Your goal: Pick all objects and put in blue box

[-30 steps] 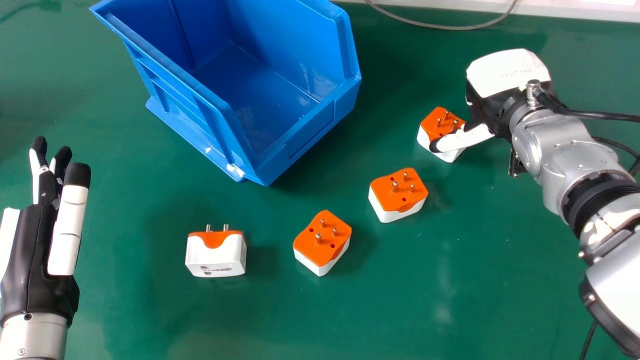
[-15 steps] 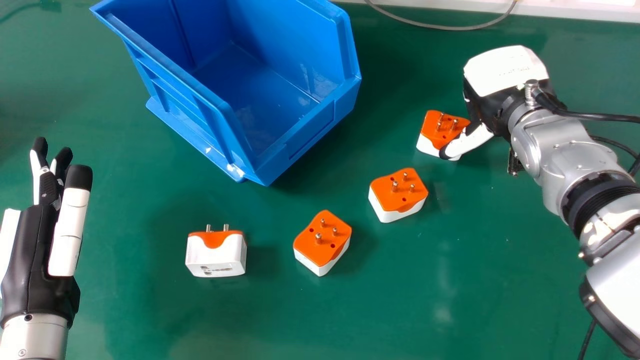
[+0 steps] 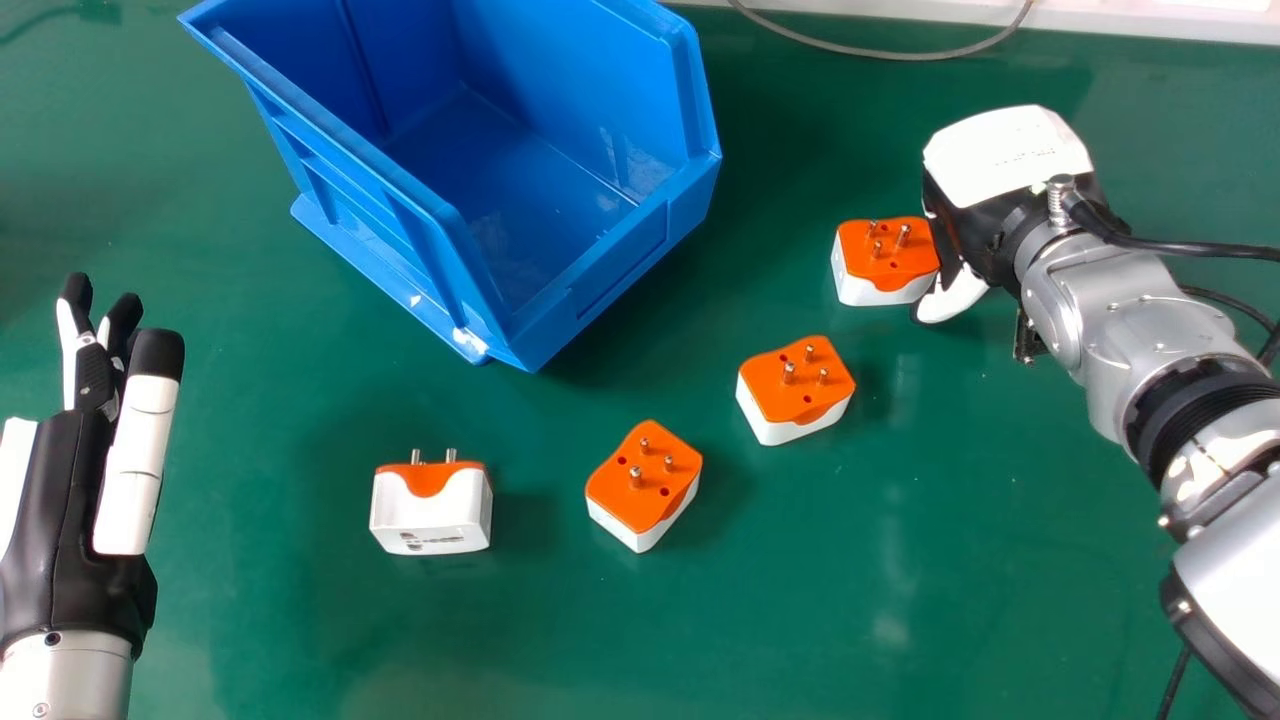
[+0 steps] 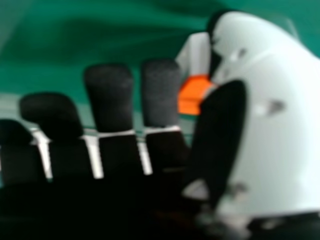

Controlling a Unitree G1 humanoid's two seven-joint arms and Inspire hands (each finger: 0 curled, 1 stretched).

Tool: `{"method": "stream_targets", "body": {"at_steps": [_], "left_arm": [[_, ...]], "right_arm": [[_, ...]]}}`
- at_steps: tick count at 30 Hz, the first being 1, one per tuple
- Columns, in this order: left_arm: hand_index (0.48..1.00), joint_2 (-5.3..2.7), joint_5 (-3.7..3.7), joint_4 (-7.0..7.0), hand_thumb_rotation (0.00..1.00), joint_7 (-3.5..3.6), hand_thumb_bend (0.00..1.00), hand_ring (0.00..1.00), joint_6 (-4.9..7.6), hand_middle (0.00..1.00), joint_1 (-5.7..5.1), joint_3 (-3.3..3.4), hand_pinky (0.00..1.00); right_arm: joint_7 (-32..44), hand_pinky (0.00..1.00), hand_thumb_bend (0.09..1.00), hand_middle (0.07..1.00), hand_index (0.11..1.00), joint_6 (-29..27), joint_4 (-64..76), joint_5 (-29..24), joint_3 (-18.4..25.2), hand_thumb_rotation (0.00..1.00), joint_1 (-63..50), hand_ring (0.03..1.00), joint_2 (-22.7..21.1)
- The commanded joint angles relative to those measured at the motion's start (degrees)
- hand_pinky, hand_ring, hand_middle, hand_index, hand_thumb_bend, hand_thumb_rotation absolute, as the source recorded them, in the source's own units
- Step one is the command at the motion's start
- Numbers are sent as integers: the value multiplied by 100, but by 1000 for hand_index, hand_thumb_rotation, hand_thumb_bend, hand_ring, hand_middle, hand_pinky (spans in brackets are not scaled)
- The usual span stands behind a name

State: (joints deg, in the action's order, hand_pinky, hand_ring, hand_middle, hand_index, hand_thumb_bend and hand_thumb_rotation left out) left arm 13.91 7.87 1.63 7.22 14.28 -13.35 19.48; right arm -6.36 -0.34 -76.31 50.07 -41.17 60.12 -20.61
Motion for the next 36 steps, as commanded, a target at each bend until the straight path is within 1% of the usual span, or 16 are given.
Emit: {"method": "stream_targets", "body": {"at_steps": [1,5,7,10,11,12,13,16,17,18,19,20,23,24,29,36], "left_arm": [[1000,-8,-1,-100,933,-52,819,1000,42,1000,-48,64,1000],[1000,-12,6,-108,933,-47,808,1000,56,1000,-50,64,1000],[1000,-12,0,-104,934,-49,803,1000,61,1000,-47,60,1000],[1000,-15,4,-100,935,-49,799,1000,62,1000,-45,60,1000],[1000,-16,3,-102,935,-50,796,1000,61,1000,-44,60,1000],[1000,-17,-2,-103,937,-55,778,1000,59,1000,-41,57,1000],[1000,-16,-8,-100,938,-59,771,1000,55,1000,-34,55,1000],[1000,-6,-24,-72,939,-62,766,1000,64,1000,-20,55,1000],[1000,1,-26,-51,940,-58,765,1000,72,1000,-11,56,1000],[1000,6,-29,-37,940,-55,765,1000,74,1000,-5,56,1000],[1000,11,-32,-26,940,-53,765,1000,74,1000,0,57,1000],[1000,15,-40,-28,940,-54,765,1000,73,1000,-1,55,1000],[1000,22,-50,-35,943,-56,771,1000,73,1000,-2,57,1000],[1000,25,-49,-29,943,-53,771,1000,76,1000,1,59,1000],[1000,35,-57,30,948,-44,742,1000,112,1000,26,59,1000],[1000,42,-75,88,949,-38,714,1000,122,1000,70,57,1000]], "right_arm": [[-16,63,503,205,284,38,33,-47,75,375,96,123,-67],[67,88,527,231,319,146,39,-30,68,405,119,149,-40],[83,128,547,271,400,233,54,11,39,418,131,193,-27],[174,169,557,313,437,465,28,142,-84,424,156,241,0],[214,220,569,368,479,532,21,179,-127,430,167,300,7],[272,351,601,503,575,613,11,217,-178,456,183,443,14],[352,398,613,551,609,718,-9,252,-223,465,206,494,28],[572,453,626,604,651,1054,-29,358,-321,477,274,550,86],[616,516,646,665,701,1178,-27,412,-378,488,289,613,108],[623,516,646,665,701,1307,-25,456,-431,488,297,613,131],[610,574,666,720,745,1431,-23,508,-492,493,297,669,154],[571,574,666,720,745,1520,-17,570,-550,493,288,669,166],[438,703,717,819,827,1641,20,634,-632,510,258,777,178],[377,703,717,819,827,1658,39,618,-629,510,248,777,180],[-192,901,836,941,943,1460,182,366,-387,520,176,927,137],[-1219,965,905,985,986,509,316,-59,123,470,14,981,-46]]}}
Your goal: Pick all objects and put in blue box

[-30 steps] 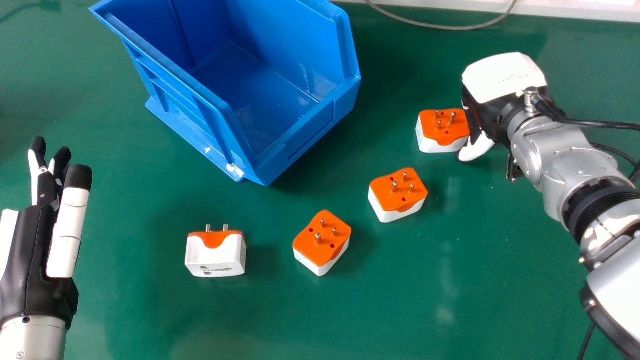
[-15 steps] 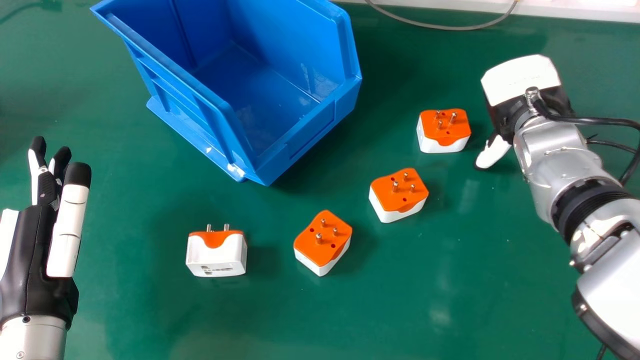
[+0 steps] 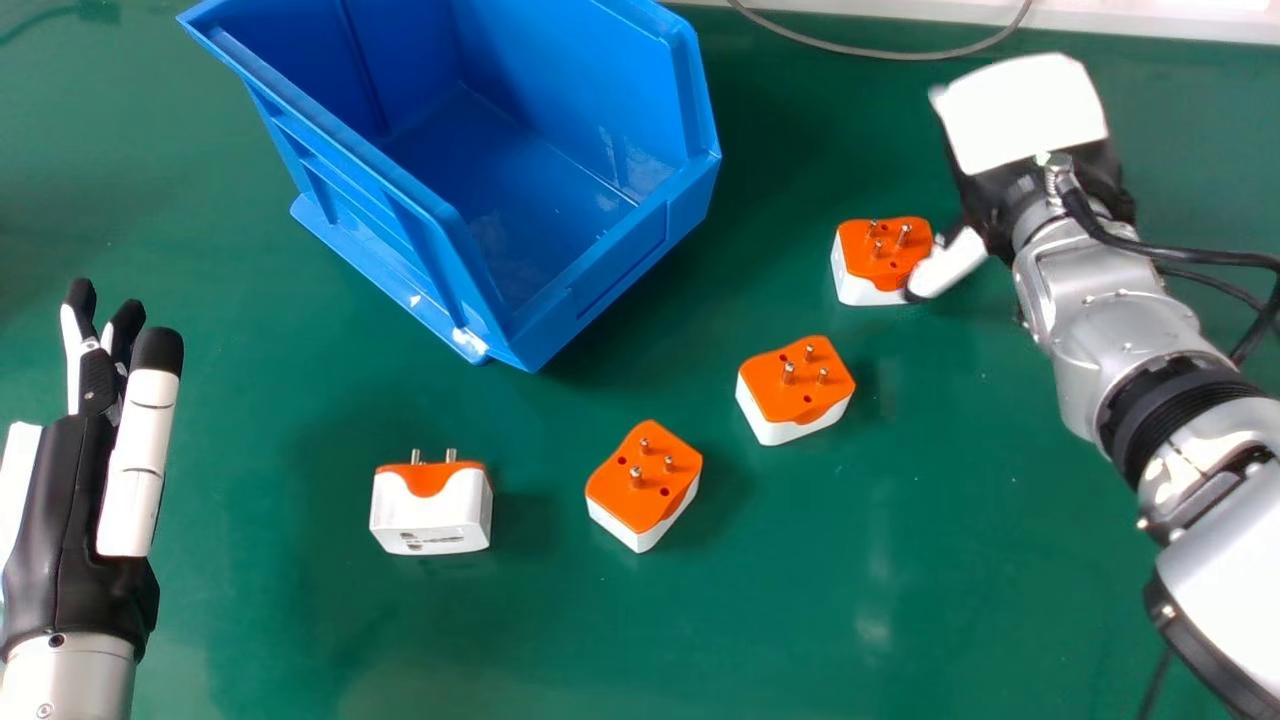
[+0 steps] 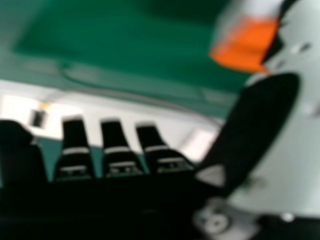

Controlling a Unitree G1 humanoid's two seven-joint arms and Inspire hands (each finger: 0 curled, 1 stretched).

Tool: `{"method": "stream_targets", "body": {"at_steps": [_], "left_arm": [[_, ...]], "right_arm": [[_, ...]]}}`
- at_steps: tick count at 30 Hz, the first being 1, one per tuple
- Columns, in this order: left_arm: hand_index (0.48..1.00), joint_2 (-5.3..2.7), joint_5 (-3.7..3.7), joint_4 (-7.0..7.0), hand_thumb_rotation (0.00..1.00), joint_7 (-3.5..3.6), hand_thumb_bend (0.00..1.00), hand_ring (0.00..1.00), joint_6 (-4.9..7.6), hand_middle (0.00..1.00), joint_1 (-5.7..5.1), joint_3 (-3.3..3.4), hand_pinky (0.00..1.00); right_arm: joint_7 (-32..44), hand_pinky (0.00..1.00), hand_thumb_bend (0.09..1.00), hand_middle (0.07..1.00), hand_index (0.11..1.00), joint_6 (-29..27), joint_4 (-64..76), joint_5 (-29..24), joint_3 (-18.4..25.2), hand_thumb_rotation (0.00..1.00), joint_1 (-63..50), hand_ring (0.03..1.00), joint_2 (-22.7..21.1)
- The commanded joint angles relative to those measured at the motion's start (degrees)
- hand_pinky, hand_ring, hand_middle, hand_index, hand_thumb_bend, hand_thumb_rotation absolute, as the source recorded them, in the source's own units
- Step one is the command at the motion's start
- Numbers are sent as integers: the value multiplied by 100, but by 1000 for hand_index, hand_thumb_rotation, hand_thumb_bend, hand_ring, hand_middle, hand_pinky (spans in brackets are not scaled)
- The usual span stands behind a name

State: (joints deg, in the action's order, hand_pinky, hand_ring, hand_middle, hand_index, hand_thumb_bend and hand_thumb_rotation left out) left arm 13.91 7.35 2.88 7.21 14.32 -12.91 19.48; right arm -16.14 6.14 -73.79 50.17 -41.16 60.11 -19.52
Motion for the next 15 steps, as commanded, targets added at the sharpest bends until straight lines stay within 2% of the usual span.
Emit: {"method": "stream_targets", "body": {"at_steps": [1,8,15], "left_arm": [[1000,42,-21,-30,949,-35,714,1000,117,1000,32,57,1000],[1000,50,-18,15,949,-28,702,1000,109,1000,84,54,1000],[1000,46,20,58,948,-10,688,1000,82,1000,133,67,1000]], "right_arm": [[-279,965,905,985,986,-221,63,-95,151,470,16,981,-168],[-228,979,919,998,998,-422,42,-156,255,439,31,990,-171],[50,978,925,1000,1000,-719,74,-241,358,437,25,997,-237]]}}
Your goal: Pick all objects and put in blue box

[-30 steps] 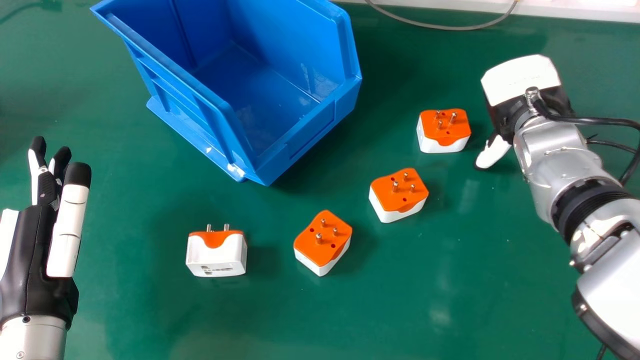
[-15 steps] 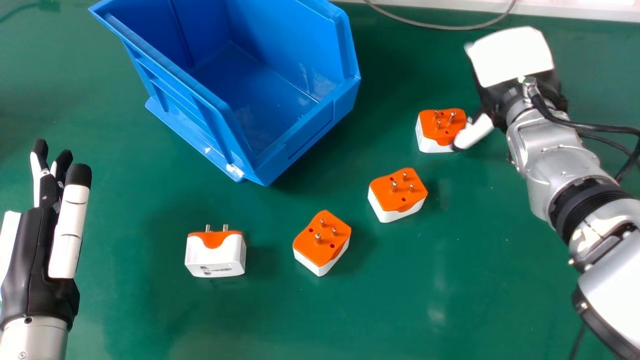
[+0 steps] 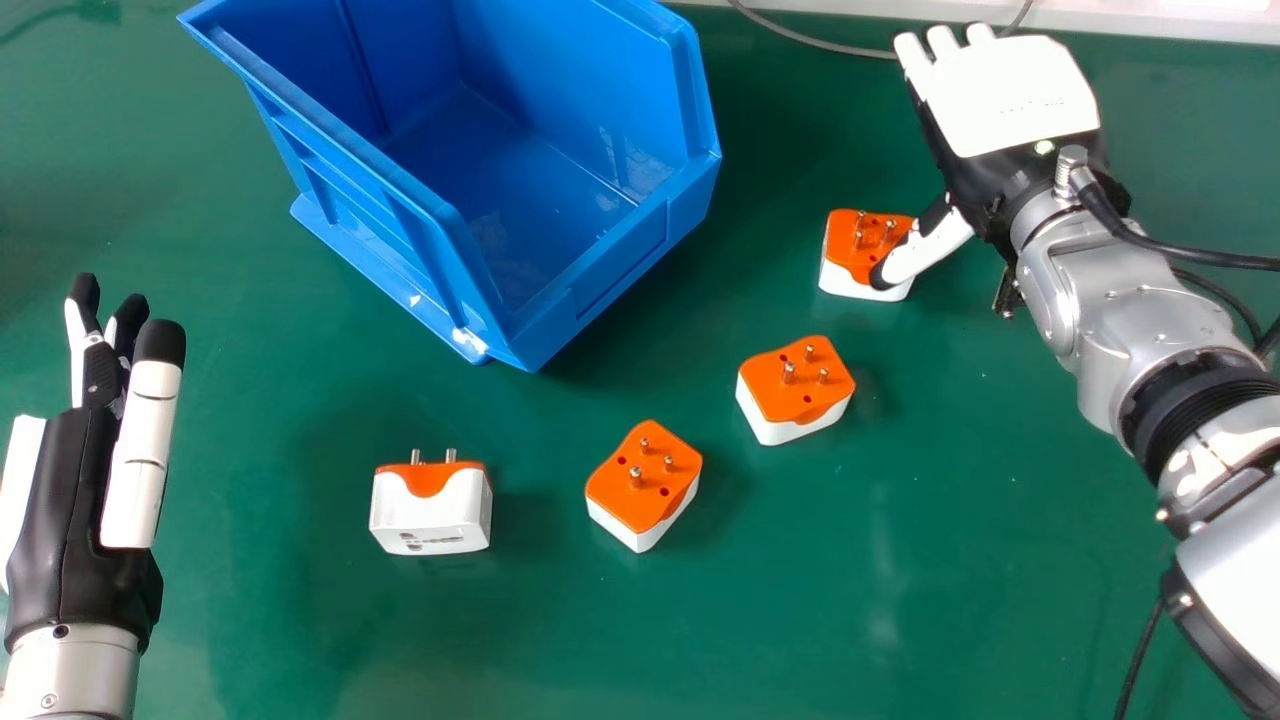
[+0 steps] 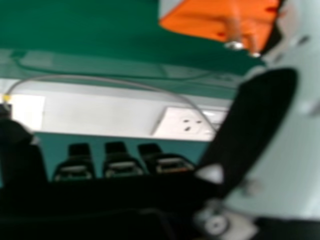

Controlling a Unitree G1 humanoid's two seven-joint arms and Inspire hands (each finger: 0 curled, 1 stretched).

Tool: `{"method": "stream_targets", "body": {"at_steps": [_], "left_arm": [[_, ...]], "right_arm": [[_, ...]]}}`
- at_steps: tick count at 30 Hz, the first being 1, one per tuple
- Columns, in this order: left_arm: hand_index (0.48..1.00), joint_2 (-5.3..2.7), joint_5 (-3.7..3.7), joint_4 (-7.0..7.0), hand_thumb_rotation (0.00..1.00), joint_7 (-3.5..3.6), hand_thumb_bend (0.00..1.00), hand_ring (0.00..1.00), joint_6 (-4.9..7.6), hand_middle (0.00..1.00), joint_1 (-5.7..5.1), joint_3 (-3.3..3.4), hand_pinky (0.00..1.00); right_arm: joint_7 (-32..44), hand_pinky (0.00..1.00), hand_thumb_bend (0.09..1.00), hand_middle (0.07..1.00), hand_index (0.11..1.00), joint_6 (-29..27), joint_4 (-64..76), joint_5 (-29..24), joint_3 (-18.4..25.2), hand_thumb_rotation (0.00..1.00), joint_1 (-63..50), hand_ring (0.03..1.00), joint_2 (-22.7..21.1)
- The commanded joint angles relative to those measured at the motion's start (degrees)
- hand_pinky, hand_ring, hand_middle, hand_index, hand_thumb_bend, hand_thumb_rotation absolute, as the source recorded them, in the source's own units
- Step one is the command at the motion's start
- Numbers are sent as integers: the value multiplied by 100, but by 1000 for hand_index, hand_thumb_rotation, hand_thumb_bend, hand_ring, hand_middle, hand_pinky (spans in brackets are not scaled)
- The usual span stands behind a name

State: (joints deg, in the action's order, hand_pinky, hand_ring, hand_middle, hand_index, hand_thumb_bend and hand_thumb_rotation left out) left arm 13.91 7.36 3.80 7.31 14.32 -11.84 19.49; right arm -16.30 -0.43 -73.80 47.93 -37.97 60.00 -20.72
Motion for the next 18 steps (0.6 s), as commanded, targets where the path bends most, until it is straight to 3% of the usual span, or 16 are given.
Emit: {"method": "stream_targets", "body": {"at_steps": [1,11,18], "left_arm": [[1000,47,20,-31,948,-21,687,1000,76,1000,30,67,1000],[1000,46,21,-127,951,-35,735,1000,-12,1000,37,59,1000],[1000,16,-10,-226,954,-82,748,1000,-6,1000,-43,76,1000]], "right_arm": [[119,979,927,1000,1000,-104,79,-11,26,438,45,998,-135],[1214,998,952,1000,1000,-293,86,-195,156,459,138,1000,-120],[1806,1000,927,1000,1000,-336,79,-441,353,450,111,1000,-21]]}}
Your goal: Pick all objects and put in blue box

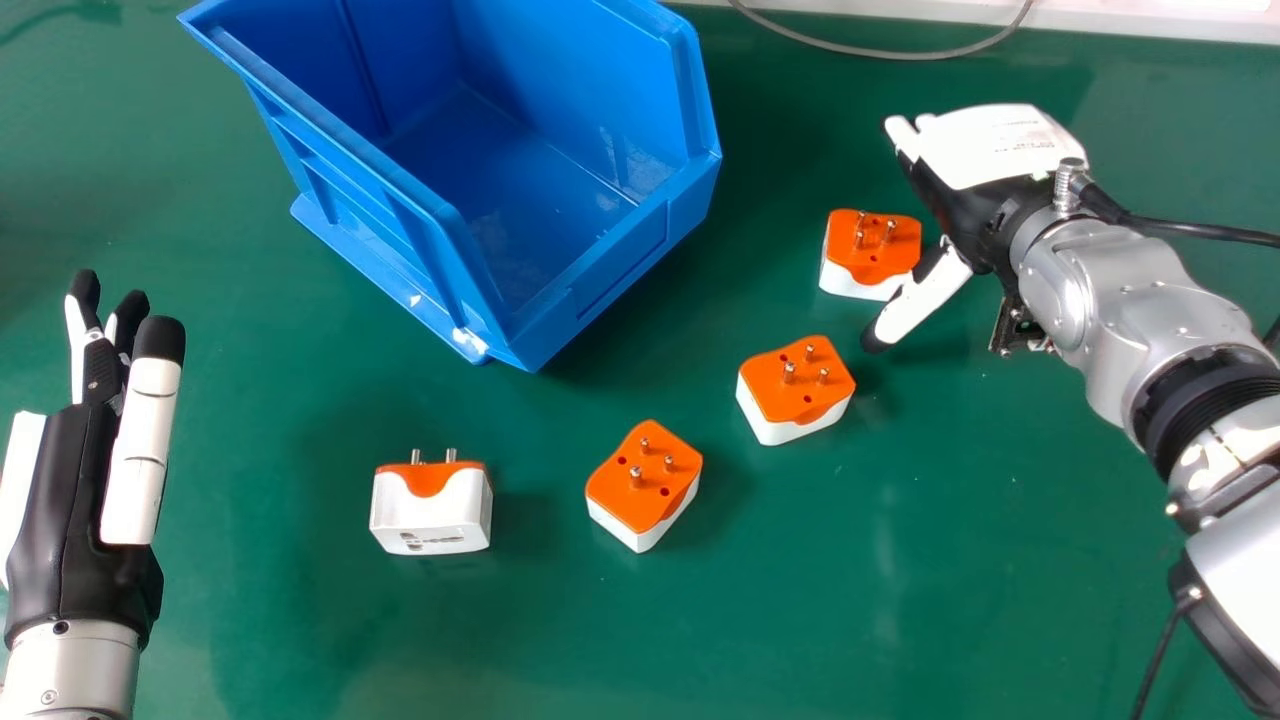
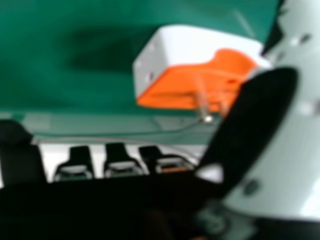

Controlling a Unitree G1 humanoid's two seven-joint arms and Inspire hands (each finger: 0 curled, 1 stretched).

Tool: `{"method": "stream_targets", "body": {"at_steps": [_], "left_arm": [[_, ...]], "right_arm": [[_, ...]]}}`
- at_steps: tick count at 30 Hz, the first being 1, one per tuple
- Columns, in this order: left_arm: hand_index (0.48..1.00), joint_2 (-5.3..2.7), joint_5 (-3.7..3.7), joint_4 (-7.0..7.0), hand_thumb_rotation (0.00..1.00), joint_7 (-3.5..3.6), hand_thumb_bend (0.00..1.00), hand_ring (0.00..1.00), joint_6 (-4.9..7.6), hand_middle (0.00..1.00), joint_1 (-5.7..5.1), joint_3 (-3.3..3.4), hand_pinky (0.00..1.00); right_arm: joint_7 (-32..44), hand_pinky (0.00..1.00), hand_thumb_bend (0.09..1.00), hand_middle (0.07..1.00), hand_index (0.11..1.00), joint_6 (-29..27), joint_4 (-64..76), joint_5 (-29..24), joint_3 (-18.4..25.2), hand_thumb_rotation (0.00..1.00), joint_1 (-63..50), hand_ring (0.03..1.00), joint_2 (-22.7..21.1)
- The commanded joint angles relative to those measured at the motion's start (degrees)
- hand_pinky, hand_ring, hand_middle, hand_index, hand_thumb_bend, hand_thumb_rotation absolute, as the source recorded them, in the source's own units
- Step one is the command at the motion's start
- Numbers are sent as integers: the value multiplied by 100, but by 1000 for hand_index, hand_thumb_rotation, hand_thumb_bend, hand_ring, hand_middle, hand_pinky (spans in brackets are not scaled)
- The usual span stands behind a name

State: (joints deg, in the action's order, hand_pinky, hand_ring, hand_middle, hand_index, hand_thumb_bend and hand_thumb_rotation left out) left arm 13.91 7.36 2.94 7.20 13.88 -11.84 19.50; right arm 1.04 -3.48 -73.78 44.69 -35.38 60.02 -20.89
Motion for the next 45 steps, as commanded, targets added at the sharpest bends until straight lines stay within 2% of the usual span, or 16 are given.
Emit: {"method": "stream_targets", "body": {"at_steps": [1,4,8,16,23,32,36,45], "left_arm": [[1000,13,-12,-151,954,-77,748,1000,33,1000,-49,76,1000],[1000,10,-5,-192,956,-85,755,1000,-2,1000,-77,74,1000],[1000,1,14,-321,957,-89,765,1000,-61,1000,-147,64,1000],[1000,-8,6,-395,959,-100,791,1000,-42,1000,-221,69,1000],[1000,5,23,-384,960,-110,804,1000,-25,1000,-227,72,1000],[1000,-4,48,-488,966,-121,805,1000,-85,1000,-284,88,1000],[1000,-1,80,-585,966,-114,800,1000,-127,1000,-350,113,1000],[1000,-19,147,-671,966,-101,815,1000,-181,1000,-436,159,1000]], "right_arm": [[122,1000,927,1000,1000,-26,78,-128,108,450,112,1000,5],[166,1000,913,1000,1000,-26,66,-146,102,438,126,1000,16],[186,1000,899,1000,995,-17,45,-185,99,430,142,1000,30],[156,989,854,979,954,-65,18,-155,45,410,169,981,54],[161,953,817,945,920,-190,15,-169,54,391,153,953,35],[190,825,746,872,855,-263,-19,-277,190,331,163,873,59],[137,784,733,845,832,-283,-44,-251,214,312,167,839,86],[147,626,705,723,754,-224,-56,-209,203,264,214,709,126]]}}
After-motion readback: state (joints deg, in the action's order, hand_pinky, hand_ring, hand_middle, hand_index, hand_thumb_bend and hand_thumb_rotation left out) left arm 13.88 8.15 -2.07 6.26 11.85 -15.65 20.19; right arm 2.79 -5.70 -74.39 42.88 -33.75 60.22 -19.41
